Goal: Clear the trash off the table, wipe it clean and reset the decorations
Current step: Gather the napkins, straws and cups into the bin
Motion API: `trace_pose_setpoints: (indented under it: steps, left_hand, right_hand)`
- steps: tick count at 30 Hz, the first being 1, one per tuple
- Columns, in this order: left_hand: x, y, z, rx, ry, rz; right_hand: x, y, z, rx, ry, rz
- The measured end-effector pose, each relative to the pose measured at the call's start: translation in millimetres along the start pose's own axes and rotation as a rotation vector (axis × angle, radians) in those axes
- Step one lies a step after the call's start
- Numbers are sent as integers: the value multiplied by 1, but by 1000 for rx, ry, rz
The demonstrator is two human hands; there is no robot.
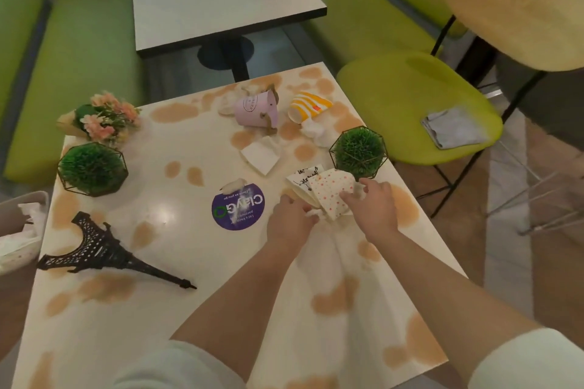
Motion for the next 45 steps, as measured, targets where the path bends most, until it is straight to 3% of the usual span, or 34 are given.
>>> trace_pose_setpoints:
  steps: [6, 12, 18, 26, 32, 45]
  left_hand:
    - [-14, 3, -18, -90, -118, 101]
    - [-29, -3, -36, -157, -176, 124]
    - [-45, -19, -47, -156, -374, 194]
    - [-82, -66, -70, -220, -695, 320]
    - [-118, -105, -120, -359, -794, 395]
    - [-242, -194, -286, -487, -910, 655]
  right_hand:
    - [-1, 7, -10, 2, -129, 86]
    - [5, -2, -22, -16, -65, 45]
    - [9, -39, -38, -67, 322, -16]
    - [13, -105, -66, -59, 530, -94]
    - [29, -150, -103, -95, 517, -164]
    - [131, -256, -261, -226, 635, -372]
Point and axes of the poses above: each hand's wrist, its own y-axis towards the middle knuckle, its own x-axis out of the palm, z = x × y, the point moved 10 cm from there along y, towards the middle knuckle, and after that the axes turned 5 degrees about z, right-handed, at the moved point
